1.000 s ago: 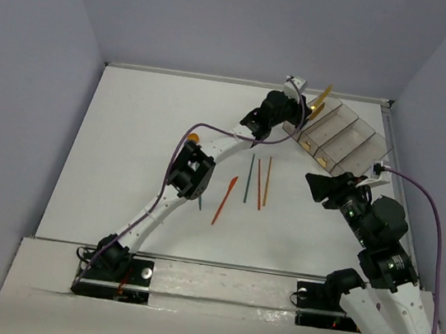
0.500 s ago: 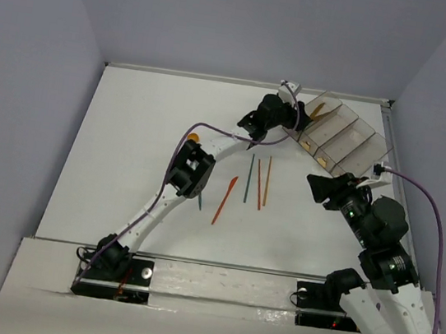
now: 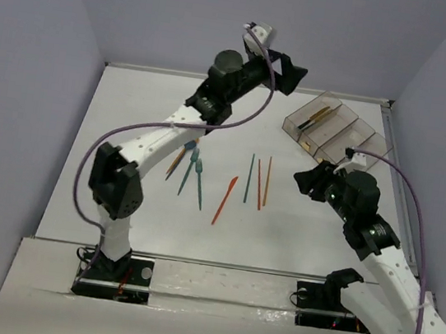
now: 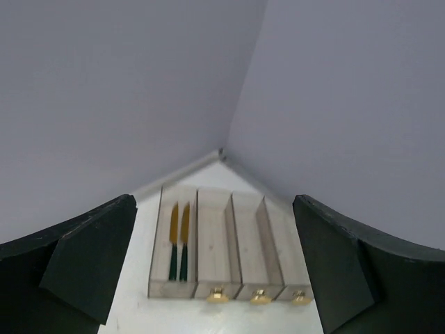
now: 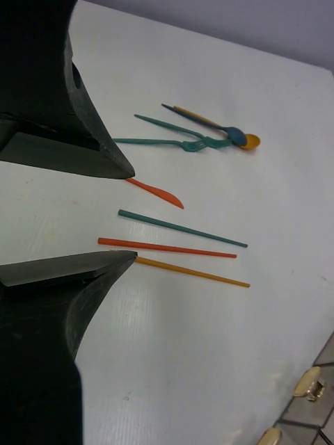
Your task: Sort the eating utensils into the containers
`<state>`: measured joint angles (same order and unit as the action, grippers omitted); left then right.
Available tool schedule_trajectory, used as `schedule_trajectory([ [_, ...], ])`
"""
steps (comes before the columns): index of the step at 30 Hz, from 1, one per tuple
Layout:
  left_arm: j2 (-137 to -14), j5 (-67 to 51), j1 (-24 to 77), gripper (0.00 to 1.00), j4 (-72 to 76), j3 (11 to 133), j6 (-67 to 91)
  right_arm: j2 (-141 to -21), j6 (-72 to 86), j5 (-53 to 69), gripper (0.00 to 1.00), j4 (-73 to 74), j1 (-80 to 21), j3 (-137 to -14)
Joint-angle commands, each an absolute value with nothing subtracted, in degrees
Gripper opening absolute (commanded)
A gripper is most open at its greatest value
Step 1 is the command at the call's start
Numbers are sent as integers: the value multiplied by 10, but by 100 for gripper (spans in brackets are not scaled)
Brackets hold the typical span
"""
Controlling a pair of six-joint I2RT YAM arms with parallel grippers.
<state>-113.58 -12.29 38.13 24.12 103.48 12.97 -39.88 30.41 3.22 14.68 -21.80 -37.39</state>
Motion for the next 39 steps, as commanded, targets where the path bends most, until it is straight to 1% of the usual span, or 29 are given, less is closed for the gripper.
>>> schedule_trajectory([
  [1,-943,-70,382,99,275,954,95,-488,293,53,51,85,-247,-380],
  [2,-883,-50,382,99,270,900,105,-528,290,45,51,80,-260,-386],
  [4,-819,-29,382,99,260,838,121,-568,288,17,51,75,-300,-409],
  [5,-754,-6,382,99,246,774,140,-589,290,-25,51,71,-345,-418],
  [7,-687,31,382,99,224,711,155,-651,295,-51,51,68,-382,-438],
  [8,-621,54,382,99,190,655,163,-670,299,-78,51,65,-417,-453],
  [10,-561,75,382,99,125,607,171,-726,308,-125,51,65,-448,-474],
  [11,-510,92,382,99,97,567,172,-743,316,-137,50,68,-469,-483],
  [13,-469,115,382,99,35,541,181,-781,323,-156,47,76,-491,-503],
  [14,-449,124,382,99,-27,522,183,-820,324,-180,45,82,-503,-515],
  [17,-371,146,382,99,-102,492,179,-897,345,-220,45,130,-542,-587],
  [22,-288,171,382,99,-123,433,171,-990,384,-265,45,195,-575,-659],
  [23,-263,166,382,99,-111,411,169,-1001,394,-272,45,207,-581,-666],
  [26,-235,138,382,99,-98,394,160,-1036,409,-271,45,221,-586,-688],
  [33,-238,86,382,99,-94,388,147,-1096,434,-269,45,248,-586,-725],
  [36,-238,69,382,99,-91,388,145,-1105,443,-269,40,245,-586,-719],
  [37,-237,69,382,99,-91,388,145,-1107,444,-267,36,244,-586,-718],
  [38,-236,69,382,99,-89,388,145,-1112,446,-266,29,243,-586,-716],
  [39,-234,69,382,99,-90,387,145,-1114,446,-267,26,243,-586,-716],
])
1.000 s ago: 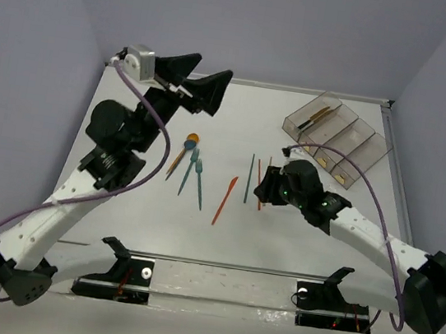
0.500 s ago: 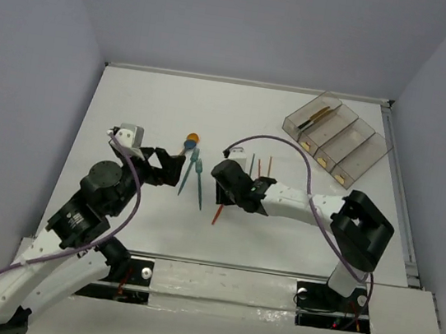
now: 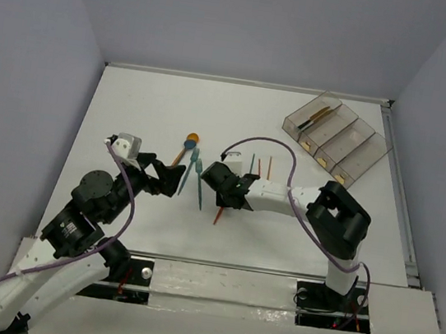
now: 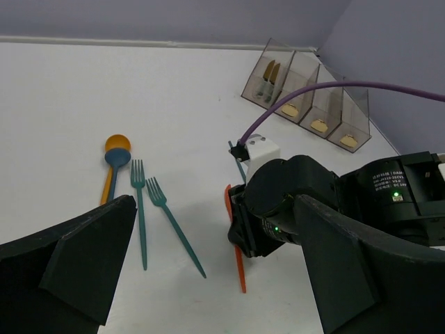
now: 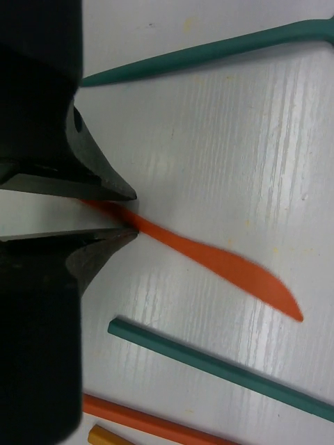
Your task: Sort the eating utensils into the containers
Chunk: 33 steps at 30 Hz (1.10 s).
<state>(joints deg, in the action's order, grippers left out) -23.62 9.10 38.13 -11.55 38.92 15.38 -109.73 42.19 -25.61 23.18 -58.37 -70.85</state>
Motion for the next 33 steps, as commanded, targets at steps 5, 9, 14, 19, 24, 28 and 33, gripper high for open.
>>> schedule_trajectory([
  [5,-231,72,382,99,-91,387,145,-1127,444,-271,7,239,-586,-722],
  [9,-236,71,377,99,-90,386,144,-1122,433,-303,0,244,-586,-746],
  [14,-250,69,377,99,-93,387,142,-1076,397,-323,0,207,-542,-759],
  [19,-251,69,377,99,-92,386,141,-961,354,-271,0,101,-435,-721],
  [24,-263,60,377,99,-93,388,133,-944,316,-226,0,55,-294,-771],
  [28,-266,51,377,99,-94,389,127,-996,317,-214,0,54,-190,-844],
  [33,-260,52,377,99,-93,388,123,-1079,361,-175,0,65,-78,-935],
])
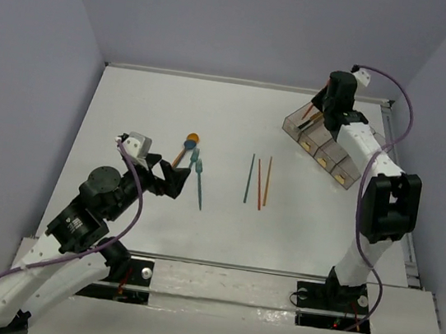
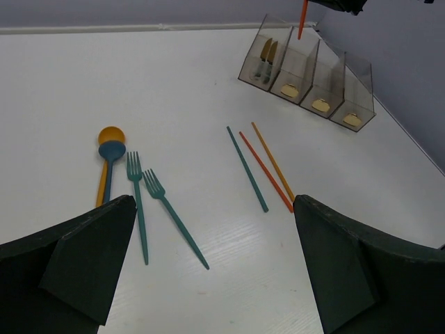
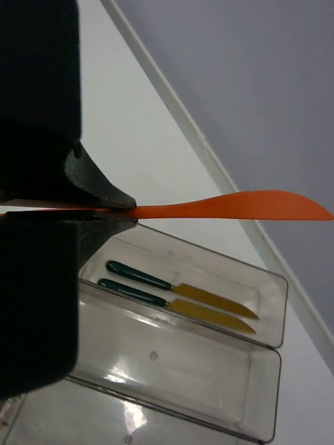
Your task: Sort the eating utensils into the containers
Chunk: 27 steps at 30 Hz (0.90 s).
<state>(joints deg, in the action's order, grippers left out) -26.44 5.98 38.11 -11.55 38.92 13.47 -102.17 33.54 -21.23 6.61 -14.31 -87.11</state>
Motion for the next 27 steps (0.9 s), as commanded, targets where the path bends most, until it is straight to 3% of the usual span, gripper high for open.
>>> schedule_trajectory([
  [1,-259,52,377,99,-94,388,122,-1095,366,-174,0,69,-69,-952],
  [10,-265,56,372,99,-95,389,118,-1259,370,-152,0,128,-36,-1108],
  [19,-276,56,367,99,-94,390,118,-1281,400,-118,2,106,-36,-1091],
  [21,-278,54,367,99,-94,390,118,-1281,410,-107,10,103,-36,-1080],
  [25,-279,53,367,99,-94,390,118,-1256,408,-97,48,83,-36,-1038],
  [27,-279,51,367,99,-93,390,118,-1236,400,-94,53,84,-36,-1026],
])
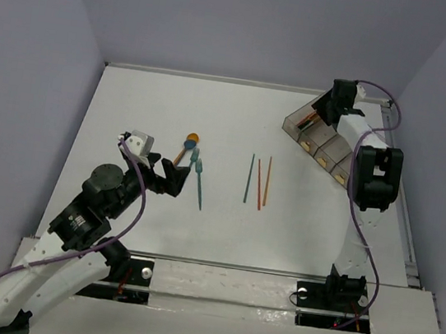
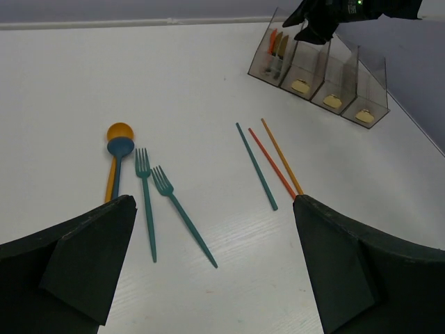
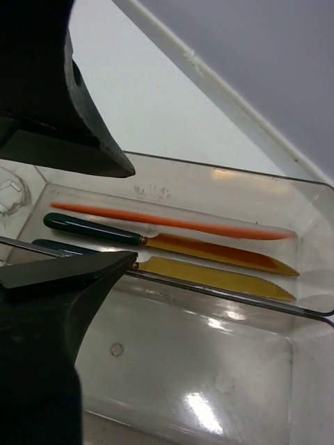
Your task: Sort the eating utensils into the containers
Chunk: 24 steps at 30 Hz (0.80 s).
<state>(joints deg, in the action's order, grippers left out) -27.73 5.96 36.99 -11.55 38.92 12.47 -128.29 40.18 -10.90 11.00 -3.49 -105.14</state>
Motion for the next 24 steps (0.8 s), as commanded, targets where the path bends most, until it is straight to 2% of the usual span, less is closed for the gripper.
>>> schedule_trajectory([
  [1,-279,50,367,99,-94,390,118,-1226,391,-91,54,84,-36,-1020],
  [5,-277,46,367,99,-92,390,118,-1152,360,-66,54,58,-36,-955],
  [10,-273,41,361,99,-91,389,118,-1005,294,-75,47,33,-120,-816],
  [14,-274,33,361,99,-89,388,118,-925,288,-80,35,35,-191,-658],
  [20,-275,26,361,99,-89,389,117,-895,270,-114,35,97,-271,-585],
  [24,-269,29,361,99,-89,389,118,-896,265,-149,42,134,-284,-569],
])
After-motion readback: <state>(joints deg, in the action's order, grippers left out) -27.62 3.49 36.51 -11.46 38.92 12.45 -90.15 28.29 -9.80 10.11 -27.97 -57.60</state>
